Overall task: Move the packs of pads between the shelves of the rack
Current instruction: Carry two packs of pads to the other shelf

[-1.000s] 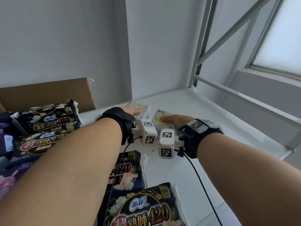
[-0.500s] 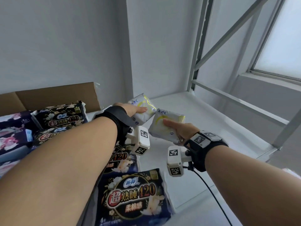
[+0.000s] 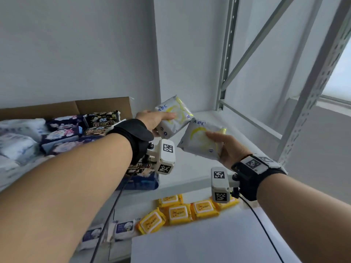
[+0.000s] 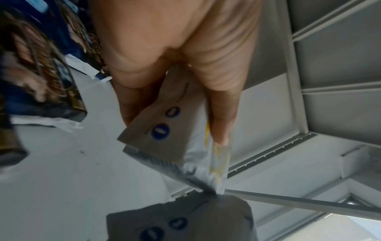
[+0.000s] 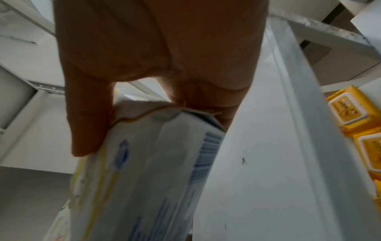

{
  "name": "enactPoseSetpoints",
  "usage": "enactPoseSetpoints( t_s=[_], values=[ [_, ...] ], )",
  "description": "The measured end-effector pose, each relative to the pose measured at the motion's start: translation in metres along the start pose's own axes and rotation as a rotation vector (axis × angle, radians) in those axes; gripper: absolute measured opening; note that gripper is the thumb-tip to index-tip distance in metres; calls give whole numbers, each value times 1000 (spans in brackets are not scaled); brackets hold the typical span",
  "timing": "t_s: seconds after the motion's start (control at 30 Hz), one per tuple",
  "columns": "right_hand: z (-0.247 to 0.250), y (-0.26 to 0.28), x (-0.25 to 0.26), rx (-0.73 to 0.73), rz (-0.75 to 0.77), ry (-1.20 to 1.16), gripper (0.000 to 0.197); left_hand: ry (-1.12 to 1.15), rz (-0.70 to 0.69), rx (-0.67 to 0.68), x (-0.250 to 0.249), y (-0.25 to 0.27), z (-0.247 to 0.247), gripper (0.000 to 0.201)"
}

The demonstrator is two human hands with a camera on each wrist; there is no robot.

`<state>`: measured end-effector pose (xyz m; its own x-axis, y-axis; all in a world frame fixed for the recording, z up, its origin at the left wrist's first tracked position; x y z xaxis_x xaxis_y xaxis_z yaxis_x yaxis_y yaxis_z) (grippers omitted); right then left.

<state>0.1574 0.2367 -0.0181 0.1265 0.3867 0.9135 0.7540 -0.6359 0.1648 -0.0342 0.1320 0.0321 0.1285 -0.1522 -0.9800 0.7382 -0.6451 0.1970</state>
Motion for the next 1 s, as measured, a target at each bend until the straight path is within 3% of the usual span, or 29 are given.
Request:
enactPoseSetpoints(
  t_s=[0.07,0.27,0.67,0.83,1.0],
  values=[
    [13,32,6,1,-6,37,21,44,-10,2,0,38,-10,63],
    [54,101,18,-6,-26,222,65,64,-19,38,14,117,-37,55],
    [112,160,4,-52,29,306,49,-83,-32,107,59,144,-84,60],
    [176,168,-4,-161,-19,471,61,-210,1,140,95,137,-145,78],
    [262,162,0,-266,-58,647,61,-285,9,164,132,124,-227,80]
  ],
)
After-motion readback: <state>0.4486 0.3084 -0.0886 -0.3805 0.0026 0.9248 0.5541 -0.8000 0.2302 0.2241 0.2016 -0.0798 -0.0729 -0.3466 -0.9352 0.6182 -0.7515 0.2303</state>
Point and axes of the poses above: each hand's wrist, its own y-axis away from the middle knuckle, its own z-axis out of the back of the hand, x = y × z, the point moved 1 cm from there along -y, towards the middle knuckle, and after that the axes turned 2 degrees about -y, right-handed, at the moved point
